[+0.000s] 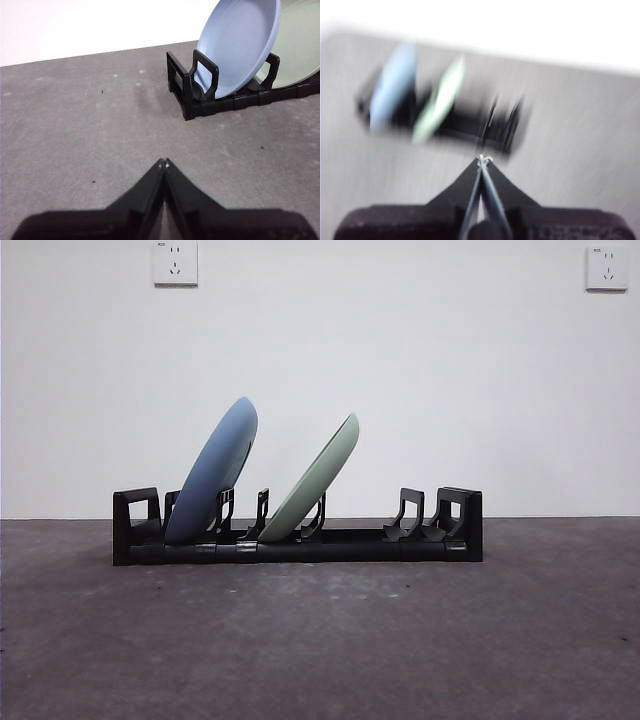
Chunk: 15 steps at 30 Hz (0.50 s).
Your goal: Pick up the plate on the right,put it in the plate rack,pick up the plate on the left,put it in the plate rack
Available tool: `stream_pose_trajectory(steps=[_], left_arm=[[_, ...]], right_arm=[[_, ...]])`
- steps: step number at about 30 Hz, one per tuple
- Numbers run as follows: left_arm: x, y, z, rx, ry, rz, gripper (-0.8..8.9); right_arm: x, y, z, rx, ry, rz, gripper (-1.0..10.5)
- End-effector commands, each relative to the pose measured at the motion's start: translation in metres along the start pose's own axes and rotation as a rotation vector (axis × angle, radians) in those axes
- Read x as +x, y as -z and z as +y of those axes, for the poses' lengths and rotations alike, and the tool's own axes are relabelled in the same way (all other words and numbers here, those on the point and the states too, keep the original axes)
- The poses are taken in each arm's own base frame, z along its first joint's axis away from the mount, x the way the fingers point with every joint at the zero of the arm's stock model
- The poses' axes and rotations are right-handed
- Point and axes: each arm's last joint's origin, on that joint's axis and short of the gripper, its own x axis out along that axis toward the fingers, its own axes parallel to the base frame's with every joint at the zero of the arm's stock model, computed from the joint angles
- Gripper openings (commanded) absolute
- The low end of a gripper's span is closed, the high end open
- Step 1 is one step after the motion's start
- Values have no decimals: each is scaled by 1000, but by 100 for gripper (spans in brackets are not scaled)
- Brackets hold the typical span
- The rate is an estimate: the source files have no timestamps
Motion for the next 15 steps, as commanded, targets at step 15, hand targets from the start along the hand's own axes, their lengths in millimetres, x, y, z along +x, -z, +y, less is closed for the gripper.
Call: stream_pose_trajectory(steps=[15], left_arm=[[1,2,0,-8,0,1,-4]], right_arm=[[9,155,-30,-10,407,-407,2]])
